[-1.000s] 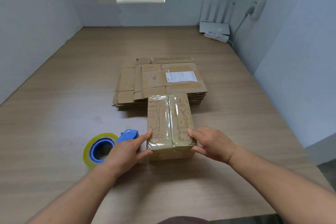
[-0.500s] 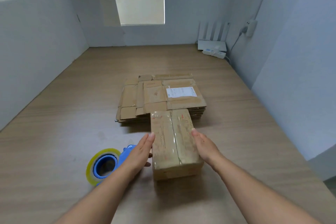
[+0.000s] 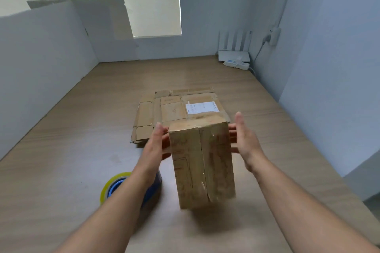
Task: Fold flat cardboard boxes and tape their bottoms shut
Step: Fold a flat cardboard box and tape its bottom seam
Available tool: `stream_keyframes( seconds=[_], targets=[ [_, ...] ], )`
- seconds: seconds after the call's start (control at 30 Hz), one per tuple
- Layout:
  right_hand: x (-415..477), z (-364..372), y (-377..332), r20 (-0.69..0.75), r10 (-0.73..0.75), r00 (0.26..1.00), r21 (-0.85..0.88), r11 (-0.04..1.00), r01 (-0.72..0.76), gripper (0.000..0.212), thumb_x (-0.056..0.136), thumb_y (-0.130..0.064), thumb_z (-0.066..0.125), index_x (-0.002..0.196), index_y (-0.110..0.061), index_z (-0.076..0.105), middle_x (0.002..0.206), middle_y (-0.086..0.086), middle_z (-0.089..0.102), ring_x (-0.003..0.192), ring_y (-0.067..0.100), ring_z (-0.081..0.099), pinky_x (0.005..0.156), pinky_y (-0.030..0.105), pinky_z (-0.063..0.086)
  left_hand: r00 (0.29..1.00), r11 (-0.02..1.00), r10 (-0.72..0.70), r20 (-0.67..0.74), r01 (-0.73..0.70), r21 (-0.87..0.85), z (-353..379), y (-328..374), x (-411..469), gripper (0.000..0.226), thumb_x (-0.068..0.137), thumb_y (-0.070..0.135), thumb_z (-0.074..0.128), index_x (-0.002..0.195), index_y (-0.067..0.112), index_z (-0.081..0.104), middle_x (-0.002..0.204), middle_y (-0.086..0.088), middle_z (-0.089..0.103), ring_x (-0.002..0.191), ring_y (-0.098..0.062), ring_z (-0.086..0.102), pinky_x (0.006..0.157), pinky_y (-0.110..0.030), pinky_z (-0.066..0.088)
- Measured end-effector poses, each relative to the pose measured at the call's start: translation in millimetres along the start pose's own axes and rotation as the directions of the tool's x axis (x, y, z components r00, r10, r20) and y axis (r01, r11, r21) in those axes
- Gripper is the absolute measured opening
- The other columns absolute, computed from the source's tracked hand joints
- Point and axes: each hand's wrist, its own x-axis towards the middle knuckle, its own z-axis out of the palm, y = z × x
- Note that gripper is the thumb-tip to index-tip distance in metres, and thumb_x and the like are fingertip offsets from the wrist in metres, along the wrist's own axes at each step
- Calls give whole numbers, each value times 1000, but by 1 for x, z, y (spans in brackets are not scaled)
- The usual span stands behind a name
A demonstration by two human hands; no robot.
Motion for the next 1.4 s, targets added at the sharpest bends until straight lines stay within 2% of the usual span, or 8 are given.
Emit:
stream_keyframes(
  seconds=[0.13, 0.3, 0.67, 0.87, 1.03, 1.13, 1.2, 1.4],
  targets=[
    [-4, -9, 1, -63, -11, 998, 123, 992, 19, 88, 68, -87, 28, 77, -9, 69, 55, 4, 64, 53, 14, 62, 58, 30, 51, 988, 997, -11, -153, 0, -73, -5, 2, -6, 80, 66, 84, 31, 107, 19, 55, 78, 4, 73, 81, -14, 70, 65, -28, 50],
    [-22, -7, 37, -16, 37, 999, -268, 963, -40, 88, 71, -88, 28, 66, -7, 63, 46, 0, 57, 44, 12, 53, 61, 37, 49, 971, 944, -204, -126, 229, 237, 1, -23, -24, 71, 74, 80, 22, 117, 27, 43, 92, -6, 60, 76, -20, 63, 60, -31, 53],
    [-47, 26, 38, 111, 146, 983, -806, 592, 3, 85, 67, -77, 53, 134, -27, 38, 126, 1, 52, 113, 22, 53, 79, 34, 44, 953, 517, -302, -39, 198, 833, 24, -46, -37, 116, 50, 94, 42, 143, 26, 27, 134, -4, 47, 114, -22, 52, 80, -31, 47],
    [-35, -1, 30, 28, 114, 993, -389, 916, -95, 42, 98, -27, 38, 136, -11, 47, 134, 10, 53, 121, 26, 49, 104, 44, 40, 988, 890, -145, -50, 152, 429, 5, -41, -27, 58, 98, 26, 38, 152, 34, 17, 150, 0, 38, 129, -19, 41, 101, -30, 34],
    [-24, -15, 34, -39, 73, 997, -342, 936, -82, 40, 99, -18, 38, 138, -14, 44, 130, 9, 57, 114, 26, 53, 98, 39, 44, 997, 870, -69, -28, 74, 488, -6, -34, -14, 64, 101, 15, 37, 152, 38, 5, 151, 3, 36, 125, -10, 42, 84, -15, 39],
    [-20, -14, 36, -12, -66, 998, -695, 718, 39, 61, 96, -15, 41, 152, -20, 17, 146, 9, 38, 127, 28, 41, 98, 35, 38, 996, 460, 88, -29, -15, 888, -5, -28, -14, 68, 100, 18, 40, 152, 36, -1, 146, -8, 42, 127, -22, 47, 97, -30, 47],
    [-17, -11, 33, 127, -195, 972, -882, 427, 201, 68, 92, -16, 45, 152, -23, 13, 152, 8, 25, 134, 27, 29, 103, 36, 33, 958, 74, 250, 142, -166, 983, 4, -26, -14, 62, 100, 21, 38, 153, 27, 5, 159, -5, 18, 146, -23, 16, 120, -38, 10],
    [6, 14, 11, 394, -116, 912, -917, -114, 382, 83, 78, -61, 60, 144, -19, 32, 157, 12, 15, 146, 30, 4, 114, 56, 2, 857, -126, 72, 511, -500, 857, 47, -20, -16, 52, 96, 49, 31, 133, 17, 49, 121, 0, 65, 131, -19, 44, 107, -40, -28]
  ],
)
